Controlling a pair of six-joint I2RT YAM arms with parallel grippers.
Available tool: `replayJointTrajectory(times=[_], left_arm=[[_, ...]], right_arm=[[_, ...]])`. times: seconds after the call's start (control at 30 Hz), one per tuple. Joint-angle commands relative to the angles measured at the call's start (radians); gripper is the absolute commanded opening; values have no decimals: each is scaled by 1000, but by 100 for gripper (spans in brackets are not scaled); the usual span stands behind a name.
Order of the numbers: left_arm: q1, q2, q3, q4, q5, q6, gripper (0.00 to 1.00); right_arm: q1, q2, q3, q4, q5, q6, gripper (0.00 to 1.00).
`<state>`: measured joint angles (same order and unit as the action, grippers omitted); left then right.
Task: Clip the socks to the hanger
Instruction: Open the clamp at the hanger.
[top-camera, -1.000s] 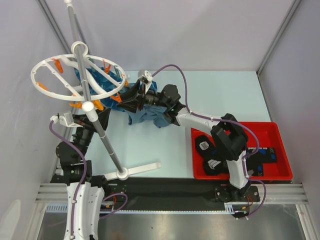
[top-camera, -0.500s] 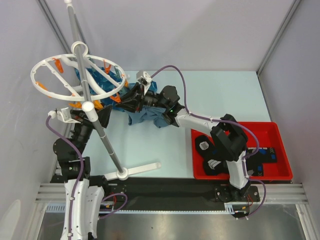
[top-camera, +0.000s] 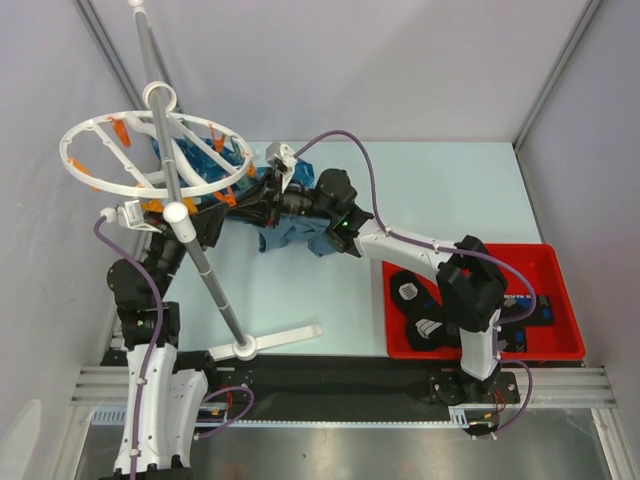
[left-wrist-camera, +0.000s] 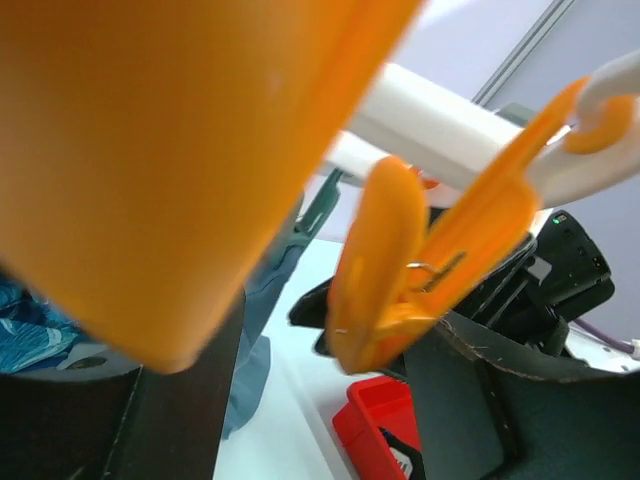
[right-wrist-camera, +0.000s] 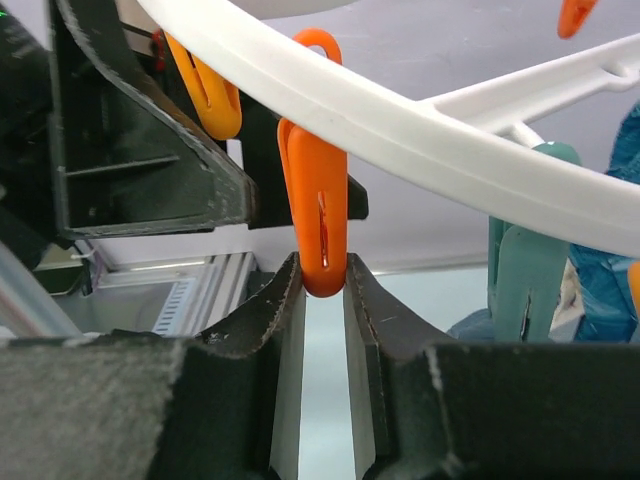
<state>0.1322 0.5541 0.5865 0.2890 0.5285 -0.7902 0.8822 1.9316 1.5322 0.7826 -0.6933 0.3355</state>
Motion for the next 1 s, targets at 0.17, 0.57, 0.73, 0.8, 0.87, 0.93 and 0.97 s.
replayJointTrajectory(times=[0.17, 0.57, 0.73, 0.8, 0.87, 0.93, 0.97], left_arm=[[-6, 0, 87, 39, 30, -44, 69], [-5, -19, 147, -120, -36, 2, 71], [-5, -3, 188, -195, -58, 31, 75], [-6, -5, 191, -205, -71, 35, 77], [-8, 7, 200, -223, -76, 42, 77], [-17, 18, 214, -241, -85, 51, 77], [-19, 24, 220, -258, -90, 60, 77]], right_arm=[[98, -117, 89, -344, 279, -259, 0], [159, -137, 146, -514, 474, -378, 0], [184, -141, 166, -562, 557, -423, 0], [192, -141, 170, -572, 572, -443, 0], [199, -137, 183, -580, 597, -457, 0], [210, -134, 192, -597, 626, -466, 0], [215, -132, 200, -600, 636, -478, 0]])
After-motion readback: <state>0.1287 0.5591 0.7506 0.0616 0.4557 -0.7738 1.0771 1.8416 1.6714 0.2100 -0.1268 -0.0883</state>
